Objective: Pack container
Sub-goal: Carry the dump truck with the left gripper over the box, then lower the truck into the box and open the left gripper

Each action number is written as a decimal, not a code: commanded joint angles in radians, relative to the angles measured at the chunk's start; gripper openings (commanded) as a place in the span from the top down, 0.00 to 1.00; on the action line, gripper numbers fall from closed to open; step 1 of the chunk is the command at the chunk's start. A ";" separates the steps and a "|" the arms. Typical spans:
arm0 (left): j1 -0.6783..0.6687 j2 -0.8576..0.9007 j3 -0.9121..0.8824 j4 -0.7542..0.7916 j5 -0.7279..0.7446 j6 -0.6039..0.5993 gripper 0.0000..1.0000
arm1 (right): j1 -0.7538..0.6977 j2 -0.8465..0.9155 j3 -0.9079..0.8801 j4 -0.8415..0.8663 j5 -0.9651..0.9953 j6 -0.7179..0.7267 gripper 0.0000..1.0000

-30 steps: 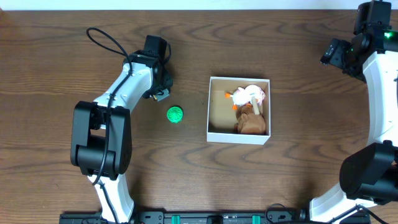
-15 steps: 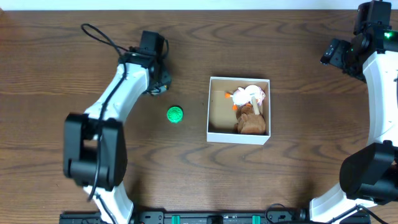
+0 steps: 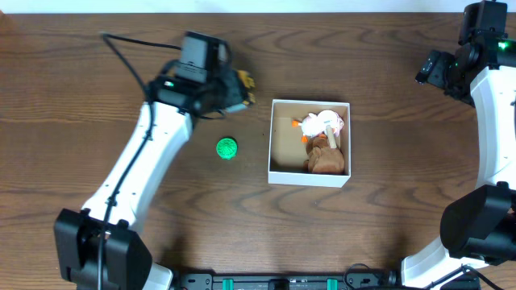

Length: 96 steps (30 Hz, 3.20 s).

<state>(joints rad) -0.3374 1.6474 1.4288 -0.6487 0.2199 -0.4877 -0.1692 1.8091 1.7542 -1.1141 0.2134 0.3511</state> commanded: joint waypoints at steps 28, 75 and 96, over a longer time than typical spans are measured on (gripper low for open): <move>-0.366 0.089 0.017 -0.052 -0.060 -0.075 0.66 | -0.005 -0.003 0.012 -0.001 0.007 -0.011 0.01; -0.367 0.155 0.024 -0.086 -0.103 -0.112 0.43 | -0.009 -0.003 0.012 -0.001 0.007 -0.011 0.01; -0.110 0.048 0.108 -0.347 -0.307 -0.094 0.39 | -0.009 -0.003 0.012 -0.001 0.007 -0.011 0.01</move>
<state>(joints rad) -0.4812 1.6707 1.5448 -0.9768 -0.0265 -0.5739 -0.1699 1.8091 1.7542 -1.1141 0.2134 0.3511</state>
